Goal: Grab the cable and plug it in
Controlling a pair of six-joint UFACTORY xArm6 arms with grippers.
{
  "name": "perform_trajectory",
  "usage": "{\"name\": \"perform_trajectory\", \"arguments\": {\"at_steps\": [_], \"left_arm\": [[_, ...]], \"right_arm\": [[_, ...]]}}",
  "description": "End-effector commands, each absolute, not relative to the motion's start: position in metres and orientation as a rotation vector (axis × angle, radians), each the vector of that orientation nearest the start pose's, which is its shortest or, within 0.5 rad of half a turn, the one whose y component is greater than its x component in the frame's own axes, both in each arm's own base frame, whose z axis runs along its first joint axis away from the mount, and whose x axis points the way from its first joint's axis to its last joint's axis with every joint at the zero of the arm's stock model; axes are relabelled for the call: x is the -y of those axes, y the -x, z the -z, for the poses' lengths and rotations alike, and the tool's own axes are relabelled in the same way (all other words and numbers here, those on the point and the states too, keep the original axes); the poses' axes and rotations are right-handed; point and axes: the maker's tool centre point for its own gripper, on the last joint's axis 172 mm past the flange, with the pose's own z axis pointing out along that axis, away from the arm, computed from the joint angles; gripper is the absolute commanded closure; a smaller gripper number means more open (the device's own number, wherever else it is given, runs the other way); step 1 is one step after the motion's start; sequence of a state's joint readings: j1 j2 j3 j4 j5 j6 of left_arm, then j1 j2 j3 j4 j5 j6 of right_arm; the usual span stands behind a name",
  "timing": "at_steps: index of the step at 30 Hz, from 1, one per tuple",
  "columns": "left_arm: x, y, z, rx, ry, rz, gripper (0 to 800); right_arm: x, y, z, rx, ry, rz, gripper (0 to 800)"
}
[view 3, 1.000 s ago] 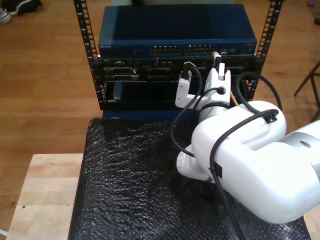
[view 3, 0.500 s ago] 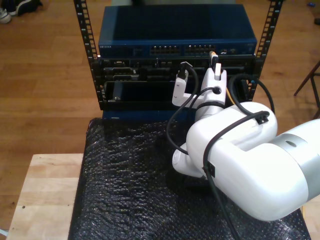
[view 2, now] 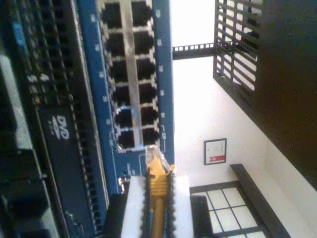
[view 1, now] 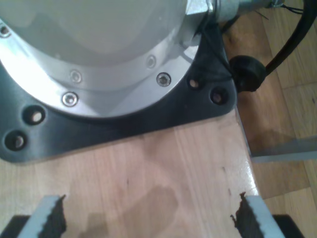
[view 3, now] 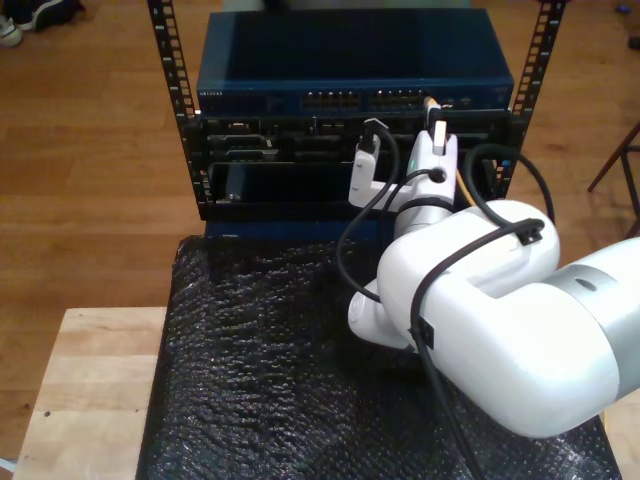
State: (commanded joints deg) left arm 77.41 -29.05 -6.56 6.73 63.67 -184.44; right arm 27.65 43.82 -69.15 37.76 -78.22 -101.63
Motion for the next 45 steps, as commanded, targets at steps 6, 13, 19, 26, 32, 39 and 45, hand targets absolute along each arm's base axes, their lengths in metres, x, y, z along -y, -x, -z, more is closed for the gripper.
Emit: {"name": "perform_trajectory", "arguments": {"at_steps": [6,13,19,26,32,39,45], "left_arm": [[-0.115,-0.001,-0.036,-2.783,2.228,0.397,0],[-0.116,-0.001,-0.036,-2.783,2.228,0.395,0],[-0.116,-0.001,-0.036,-2.783,2.228,0.395,0],[-0.116,-0.001,-0.036,-2.783,2.228,0.395,0],[-0.116,-0.001,-0.036,-2.783,2.228,0.395,0],[-0.116,-0.001,-0.036,-2.783,2.228,0.395,0],[-0.116,-0.001,-0.036,-2.783,2.228,0.395,0]], "right_arm": [[-0.144,-0.65,-0.271,-0.956,-1.202,-1.194,800],[-0.148,-0.651,-0.268,-0.984,-1.184,-1.205,800],[-0.157,-0.652,-0.27,-1.014,-1.157,-1.225,800],[-0.158,-0.652,-0.271,-1.018,-1.152,-1.228,800],[-0.156,-0.653,-0.271,-1.016,-1.152,-1.226,800],[-0.153,-0.653,-0.272,-1.011,-1.154,-1.221,800],[-0.147,-0.656,-0.274,-0.999,-1.157,-1.218,800]]}}
